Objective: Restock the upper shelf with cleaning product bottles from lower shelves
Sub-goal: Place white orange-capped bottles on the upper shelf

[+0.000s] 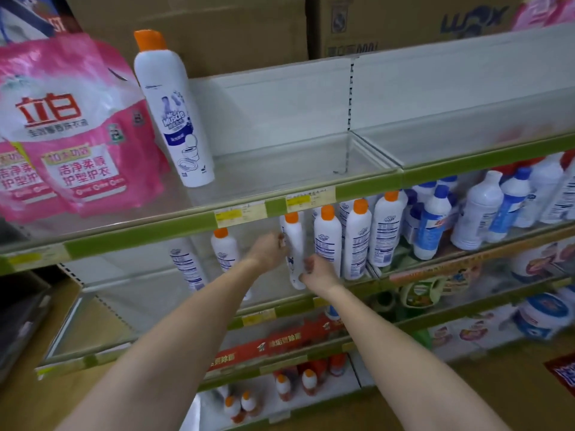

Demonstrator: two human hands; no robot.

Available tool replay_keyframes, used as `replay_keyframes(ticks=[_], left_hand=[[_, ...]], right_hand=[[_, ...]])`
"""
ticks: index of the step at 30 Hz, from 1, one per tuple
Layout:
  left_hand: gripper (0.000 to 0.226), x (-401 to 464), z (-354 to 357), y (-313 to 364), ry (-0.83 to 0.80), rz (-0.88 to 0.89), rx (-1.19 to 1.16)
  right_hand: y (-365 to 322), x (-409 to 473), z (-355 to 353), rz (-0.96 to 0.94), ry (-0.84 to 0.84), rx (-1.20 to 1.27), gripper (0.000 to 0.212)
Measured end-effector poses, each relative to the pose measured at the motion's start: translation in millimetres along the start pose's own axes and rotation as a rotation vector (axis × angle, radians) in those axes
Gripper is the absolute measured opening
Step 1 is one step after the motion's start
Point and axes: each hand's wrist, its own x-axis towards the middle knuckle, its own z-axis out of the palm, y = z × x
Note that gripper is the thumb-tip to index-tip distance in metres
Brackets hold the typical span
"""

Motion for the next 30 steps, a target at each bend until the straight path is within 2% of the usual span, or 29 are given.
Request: replay_keyframes(ticks=[4,6,10,14,17,24,27,30], left_hand=[[0.057,12,3,6,0.025,0.005,-0.227],[0.063,15,5,9,0.024,0.015,-0.296],[0.042,23,9,18,0.061,0.006,-0.465],[0.026,29,12,29,0.095,-0.062,-0.421],[0.024,30,10,33,0.093,-0.095,-0.343],[0.023,25,3,30,0.102,-0.13,-0.401],[0.029,21,1,28,0.13,-0.143,-0.453],[0.034,13,-2,25,0.128,-0.122,-0.478]], right_hand=[[9,21,6,-0.026,-0.029,0.022,0.045],[11,29,7,-0.027,-0.043,-0.002,0.048],[12,42,10,-0.037,-0.084,-0.126,0.056],[13,50,16,-0.006,-0.091,-0.169,0.055],[13,52,15,0.015,-0.117,-0.138,0.054],[4,50,15,0.036,-0.142,-0.122,0.048],[-1,46,11,0.034,-0.156,-0.147,0.057],[-1,43,10,0.029,-0.177,-0.154,0.057]])
